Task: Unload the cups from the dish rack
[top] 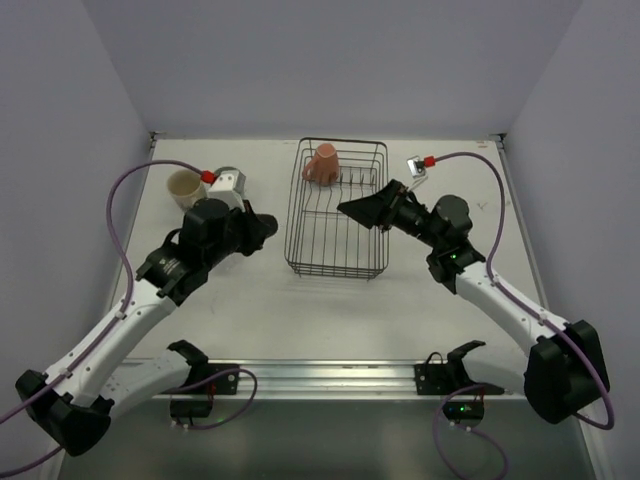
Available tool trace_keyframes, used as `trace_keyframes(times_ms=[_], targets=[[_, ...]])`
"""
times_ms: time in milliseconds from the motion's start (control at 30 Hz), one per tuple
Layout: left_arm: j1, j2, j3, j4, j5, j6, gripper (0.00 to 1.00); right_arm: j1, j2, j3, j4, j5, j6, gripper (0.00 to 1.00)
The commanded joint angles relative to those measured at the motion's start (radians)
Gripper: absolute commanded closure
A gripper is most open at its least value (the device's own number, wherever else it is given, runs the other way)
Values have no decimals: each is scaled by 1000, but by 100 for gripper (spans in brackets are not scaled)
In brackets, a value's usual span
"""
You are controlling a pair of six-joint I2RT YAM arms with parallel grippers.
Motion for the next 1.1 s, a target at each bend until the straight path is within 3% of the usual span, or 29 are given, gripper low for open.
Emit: trace_keyframes(times_ms=[0,433,767,867,1067], targets=[[-2,51,25,-240,-126,65,100,-5,-65,59,-174,76,-155,1],[-2,292,-43,-321,-162,112,100,-3,-109,93,-317,113,-272,1],[-2,459,-30,-238,-171,166,100,33,-51,153,-412,182,-379,1],[-2,494,-20,-221,-188,177,96,58,-18,182,-453,240,-425,1],[-2,525,-12,-191,-197,194,75,73,33,203,-467,291,-450,1]])
